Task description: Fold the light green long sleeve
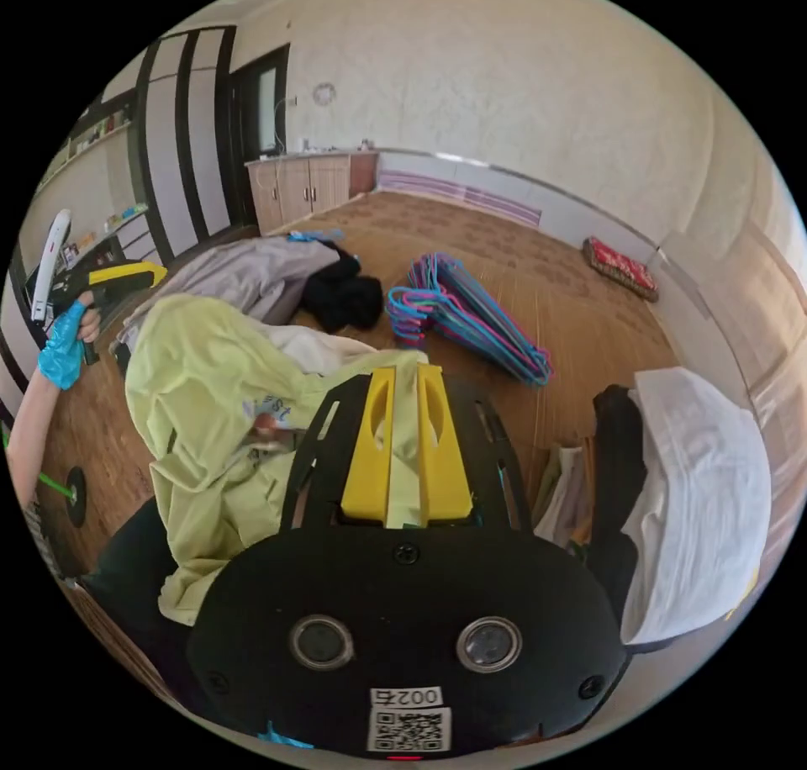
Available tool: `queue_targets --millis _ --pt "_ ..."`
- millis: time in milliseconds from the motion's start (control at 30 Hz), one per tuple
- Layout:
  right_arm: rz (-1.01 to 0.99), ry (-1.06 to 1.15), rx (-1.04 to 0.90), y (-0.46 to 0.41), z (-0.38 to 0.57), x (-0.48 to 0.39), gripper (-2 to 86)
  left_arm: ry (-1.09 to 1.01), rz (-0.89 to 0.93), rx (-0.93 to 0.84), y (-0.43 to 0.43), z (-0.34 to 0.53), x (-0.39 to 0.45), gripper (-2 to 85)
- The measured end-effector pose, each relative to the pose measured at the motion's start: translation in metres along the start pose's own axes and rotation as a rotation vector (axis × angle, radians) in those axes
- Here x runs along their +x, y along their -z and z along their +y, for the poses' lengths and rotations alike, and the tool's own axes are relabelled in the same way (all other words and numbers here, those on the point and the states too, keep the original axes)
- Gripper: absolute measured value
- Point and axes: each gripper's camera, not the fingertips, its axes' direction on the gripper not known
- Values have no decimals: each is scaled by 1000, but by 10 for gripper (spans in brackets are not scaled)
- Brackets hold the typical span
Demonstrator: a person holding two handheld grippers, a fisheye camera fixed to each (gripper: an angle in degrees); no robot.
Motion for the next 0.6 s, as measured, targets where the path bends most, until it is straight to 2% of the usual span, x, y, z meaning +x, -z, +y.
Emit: queue_targets --millis 233,333,467,600 --pt "-133 170 -27 22 59 -59 94 -79 85 -2 3 38 18 23" --pt "-241 249 -41 40 95 -91 114 -175 190 -23 7 62 37 42" --pt "-435 281 -85 65 143 -135 139 -289 355 -104 6 102 71 81" --pt "-559 343 -155 76 179 -175 157 -379 389 -184 -9 138 105 89"
